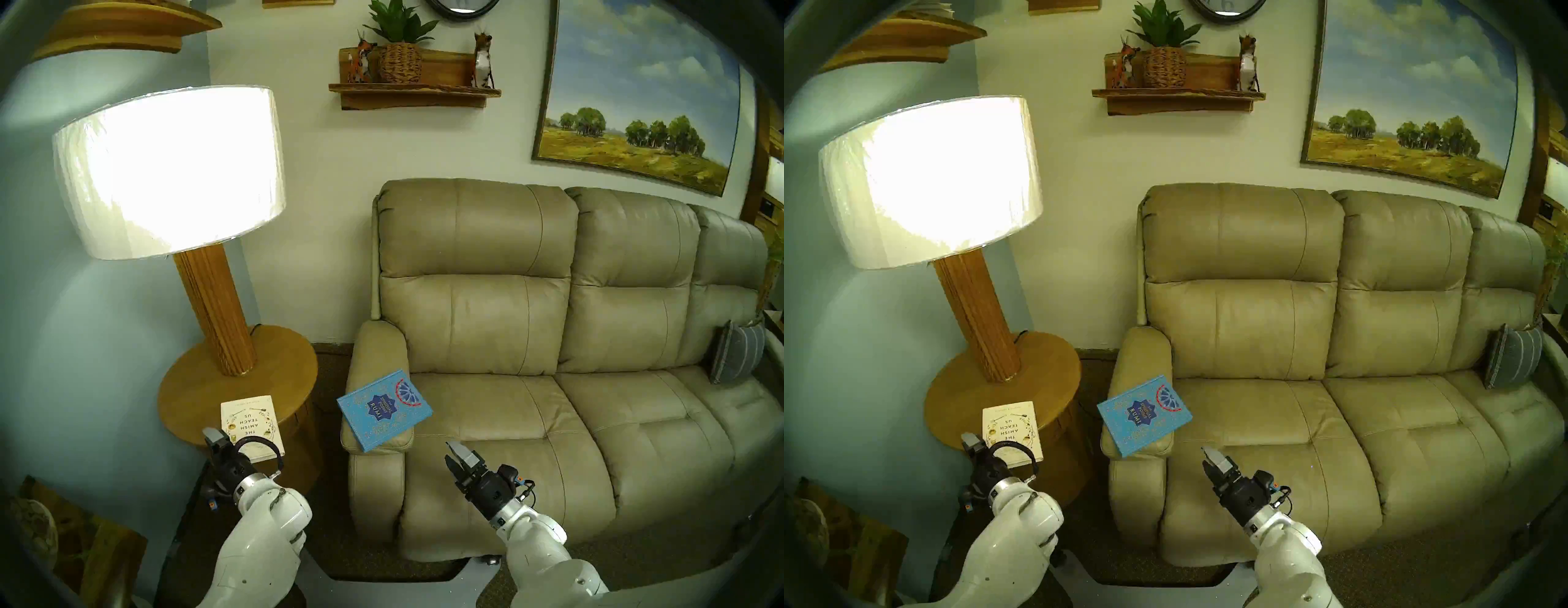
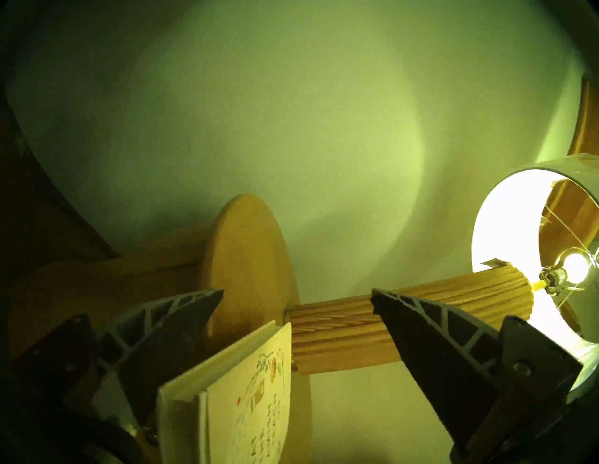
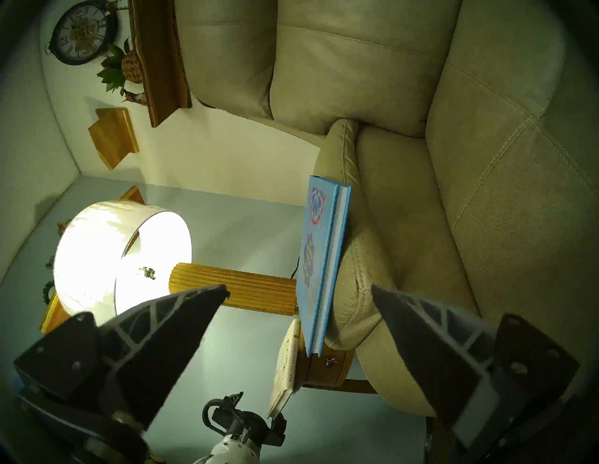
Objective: Move books from sofa to side table
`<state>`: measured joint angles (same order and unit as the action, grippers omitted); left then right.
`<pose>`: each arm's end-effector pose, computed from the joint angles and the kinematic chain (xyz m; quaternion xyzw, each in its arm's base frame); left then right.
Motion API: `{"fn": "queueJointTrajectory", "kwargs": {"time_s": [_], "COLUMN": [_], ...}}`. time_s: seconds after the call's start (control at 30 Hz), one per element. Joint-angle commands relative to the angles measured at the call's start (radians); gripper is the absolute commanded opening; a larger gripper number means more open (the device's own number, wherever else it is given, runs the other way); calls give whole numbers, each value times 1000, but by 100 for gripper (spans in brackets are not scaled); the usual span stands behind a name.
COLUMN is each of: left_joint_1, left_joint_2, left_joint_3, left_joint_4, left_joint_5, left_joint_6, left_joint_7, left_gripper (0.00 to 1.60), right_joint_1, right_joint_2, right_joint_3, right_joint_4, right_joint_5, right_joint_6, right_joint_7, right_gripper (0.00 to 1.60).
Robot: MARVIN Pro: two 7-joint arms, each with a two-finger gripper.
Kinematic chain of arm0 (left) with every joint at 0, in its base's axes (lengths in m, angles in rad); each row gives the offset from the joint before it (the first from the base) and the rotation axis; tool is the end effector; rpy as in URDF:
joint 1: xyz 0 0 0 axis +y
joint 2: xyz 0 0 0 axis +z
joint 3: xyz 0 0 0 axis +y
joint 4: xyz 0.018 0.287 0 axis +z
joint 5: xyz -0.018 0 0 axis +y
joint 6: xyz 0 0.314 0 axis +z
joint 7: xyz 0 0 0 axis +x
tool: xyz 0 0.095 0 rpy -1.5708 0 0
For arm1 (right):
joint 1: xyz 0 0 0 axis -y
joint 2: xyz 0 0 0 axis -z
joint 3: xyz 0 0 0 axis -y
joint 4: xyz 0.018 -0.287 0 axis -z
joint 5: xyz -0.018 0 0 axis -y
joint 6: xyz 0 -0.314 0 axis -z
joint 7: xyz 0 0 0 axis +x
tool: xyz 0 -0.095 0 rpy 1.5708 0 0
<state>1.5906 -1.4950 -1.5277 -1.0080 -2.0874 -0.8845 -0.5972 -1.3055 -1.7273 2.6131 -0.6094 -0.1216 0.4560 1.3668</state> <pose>0.3185 0.1015 -0.4825 0.2927 0.6751 0.6638 0.1339 0.3167 -0.0148 -0.5251 -0.6428 0.2632 -0.3864 0.6068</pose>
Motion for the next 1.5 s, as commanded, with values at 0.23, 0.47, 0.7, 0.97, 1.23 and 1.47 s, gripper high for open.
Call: {"fn": "queueJointTrajectory", "kwargs": {"time_s": [0.23,0.47,0.7,0.97,1.23,1.47], "left_joint_1": [-56,-127,-177,-176,-171,-167], "left_joint_2": [80,101,131,171,188,195], "left_joint_3": [68,89,115,178,204,213], "left_joint_4": [19,94,130,121,98,86], "left_joint_5": [96,115,158,217,241,253], "left_joint_6": [-37,-36,-68,-75,-75,-75], "left_joint_7": [32,78,99,170,231,259], "left_gripper": [160,160,160,160,160,160], "right_joint_1": [6,6,6,6,6,6], "right_joint_2": [-1,-1,-1,-1,0,0], "right_joint_3": [-1,-1,-1,-1,-2,-2], "right_joint_4": [-1,-1,-1,-1,-1,-1], "right_joint_5": [2,2,2,2,2,2], "right_joint_6": [0,0,0,0,0,0], "right_joint_7": [6,6,5,6,6,7], "right_gripper": [160,160,160,160,160,160]}}
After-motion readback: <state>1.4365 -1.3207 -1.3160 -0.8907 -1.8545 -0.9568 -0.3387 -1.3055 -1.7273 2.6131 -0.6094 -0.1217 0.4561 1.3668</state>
